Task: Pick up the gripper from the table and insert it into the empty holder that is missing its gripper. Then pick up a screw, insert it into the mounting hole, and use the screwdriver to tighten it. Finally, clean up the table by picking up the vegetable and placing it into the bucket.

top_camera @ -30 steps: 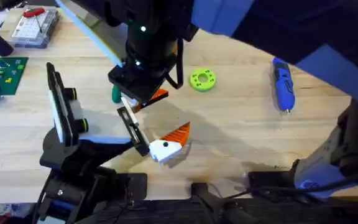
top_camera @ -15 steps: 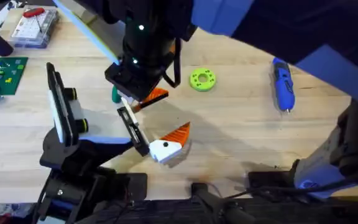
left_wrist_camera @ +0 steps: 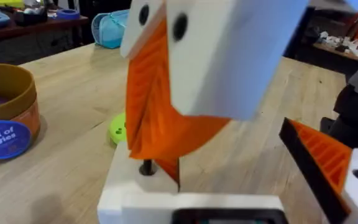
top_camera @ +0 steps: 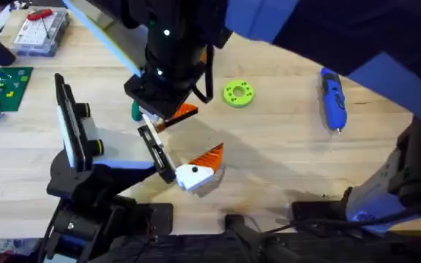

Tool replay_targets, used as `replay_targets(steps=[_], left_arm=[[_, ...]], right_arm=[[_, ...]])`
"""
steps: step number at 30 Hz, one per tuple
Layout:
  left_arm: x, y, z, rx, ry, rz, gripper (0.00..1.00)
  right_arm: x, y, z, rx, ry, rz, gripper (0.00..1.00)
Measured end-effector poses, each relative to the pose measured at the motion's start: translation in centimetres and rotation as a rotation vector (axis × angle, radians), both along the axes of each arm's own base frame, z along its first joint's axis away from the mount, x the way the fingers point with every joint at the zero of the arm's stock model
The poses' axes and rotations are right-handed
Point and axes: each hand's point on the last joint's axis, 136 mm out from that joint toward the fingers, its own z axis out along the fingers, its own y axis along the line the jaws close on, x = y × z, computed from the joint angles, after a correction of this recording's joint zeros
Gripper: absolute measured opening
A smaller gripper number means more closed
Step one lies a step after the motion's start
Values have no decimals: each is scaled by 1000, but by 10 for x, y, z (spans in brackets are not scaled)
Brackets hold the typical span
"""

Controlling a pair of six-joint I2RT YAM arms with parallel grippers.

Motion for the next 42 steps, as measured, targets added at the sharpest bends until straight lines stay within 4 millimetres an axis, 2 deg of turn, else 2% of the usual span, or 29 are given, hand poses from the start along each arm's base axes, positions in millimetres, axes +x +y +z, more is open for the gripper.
replay_targets(steps=[24,30,42], left_arm=[[0,0,0,0,0,0,988],[0,0,-1,-5,15,3,988],[1,0,-1,-8,22,5,988]], right_arm=[[-1,-2,-1,-10,5,3,3],[2,3,-10,-21,9,6,3],[2,3,-11,-21,10,6,3]])
